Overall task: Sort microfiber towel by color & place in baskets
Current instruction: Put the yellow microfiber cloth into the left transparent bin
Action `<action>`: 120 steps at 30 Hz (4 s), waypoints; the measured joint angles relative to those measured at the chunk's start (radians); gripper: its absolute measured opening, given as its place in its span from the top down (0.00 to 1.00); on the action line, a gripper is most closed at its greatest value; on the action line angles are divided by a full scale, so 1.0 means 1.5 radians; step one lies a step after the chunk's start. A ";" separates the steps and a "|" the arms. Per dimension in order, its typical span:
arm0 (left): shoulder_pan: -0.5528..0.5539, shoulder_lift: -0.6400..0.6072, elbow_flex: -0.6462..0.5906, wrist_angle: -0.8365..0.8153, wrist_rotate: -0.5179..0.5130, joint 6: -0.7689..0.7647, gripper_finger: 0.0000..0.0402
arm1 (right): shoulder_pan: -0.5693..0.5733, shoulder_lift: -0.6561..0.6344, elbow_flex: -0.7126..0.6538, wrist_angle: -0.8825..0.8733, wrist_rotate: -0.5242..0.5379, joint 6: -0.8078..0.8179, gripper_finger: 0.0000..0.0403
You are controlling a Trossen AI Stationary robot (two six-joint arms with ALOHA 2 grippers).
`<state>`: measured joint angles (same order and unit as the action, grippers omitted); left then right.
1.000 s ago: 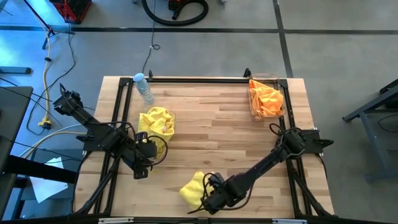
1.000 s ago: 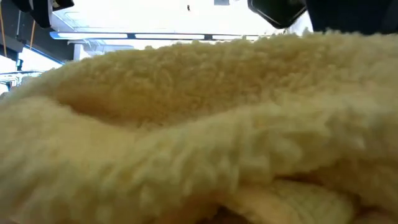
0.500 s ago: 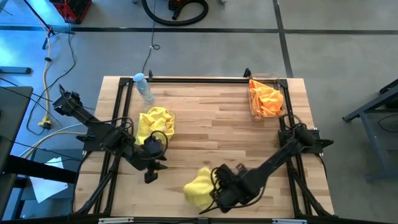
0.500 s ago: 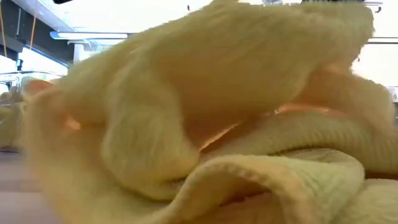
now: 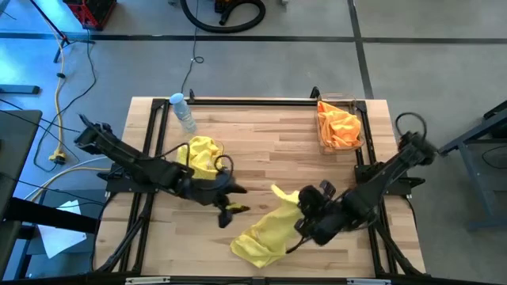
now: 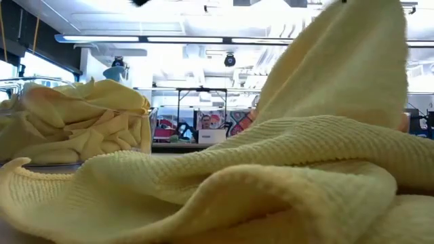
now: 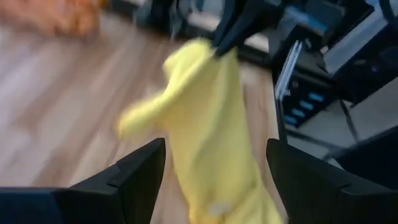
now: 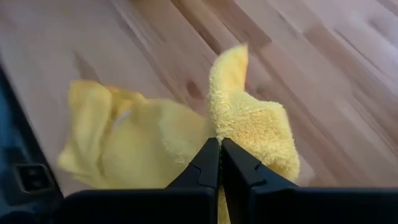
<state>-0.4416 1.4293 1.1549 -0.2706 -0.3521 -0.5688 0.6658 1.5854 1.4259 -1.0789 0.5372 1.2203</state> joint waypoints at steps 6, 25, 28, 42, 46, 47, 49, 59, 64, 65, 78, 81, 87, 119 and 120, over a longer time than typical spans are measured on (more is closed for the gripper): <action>0.026 0.111 0.094 0.056 -0.051 0.142 0.33 | -0.018 -0.124 -0.128 0.236 0.031 -0.190 1.00; 0.090 0.318 0.319 0.002 -0.013 0.188 0.33 | -0.064 -0.199 -0.155 0.377 0.003 -0.558 1.00; 0.090 0.317 0.319 -0.018 -0.015 0.161 0.36 | -0.064 -0.199 -0.155 0.372 0.003 -0.558 1.00; 0.139 0.295 0.319 -0.058 0.112 0.136 0.97 | -0.105 -0.199 -0.155 0.323 0.008 -0.426 0.97; 0.163 0.245 0.319 -0.144 0.125 0.136 0.98 | -0.112 -0.199 -0.155 0.311 0.008 -0.391 0.86; 0.170 0.226 0.319 -0.181 0.127 0.136 0.99 | -0.112 -0.199 -0.155 0.311 0.008 -0.386 0.82; 0.182 0.181 0.319 -0.255 0.120 0.136 0.99 | -0.112 -0.199 -0.155 0.310 0.009 -0.374 0.75; 0.213 -0.089 0.320 -0.615 0.028 -0.041 1.00 | -0.122 -0.174 -0.155 0.269 0.129 -0.279 0.51; 0.213 -0.159 0.319 -0.771 -0.005 -0.187 1.00 | -0.138 -0.148 -0.155 0.268 0.129 -0.271 0.50; 0.213 -0.165 0.314 -0.789 -0.017 -0.207 1.00 | -0.143 -0.141 -0.155 0.268 0.128 -0.271 0.50; 0.244 -0.181 0.006 -0.661 0.013 -0.261 1.00 | -0.206 -0.074 -0.155 0.273 0.076 -0.223 0.50; 0.273 -0.181 -0.087 -0.527 0.061 -0.242 1.00 | -0.214 -0.074 -0.155 0.273 0.064 -0.224 0.50; 0.330 -0.181 -0.259 -0.358 0.096 -0.268 1.00 | -0.218 -0.075 -0.155 0.274 0.062 -0.220 0.50; 0.358 -0.181 -0.075 -0.536 0.148 -0.284 0.67 | -0.218 -0.076 -0.155 0.273 0.032 -0.261 0.50; 0.355 -0.181 -0.061 -0.552 0.140 -0.286 0.67 | -0.218 -0.076 -0.155 0.273 0.032 -0.261 0.50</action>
<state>0.0913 1.1572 1.0628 -1.0992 -0.1421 -0.9978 0.3382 1.4719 1.1927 -0.6693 0.5858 0.8295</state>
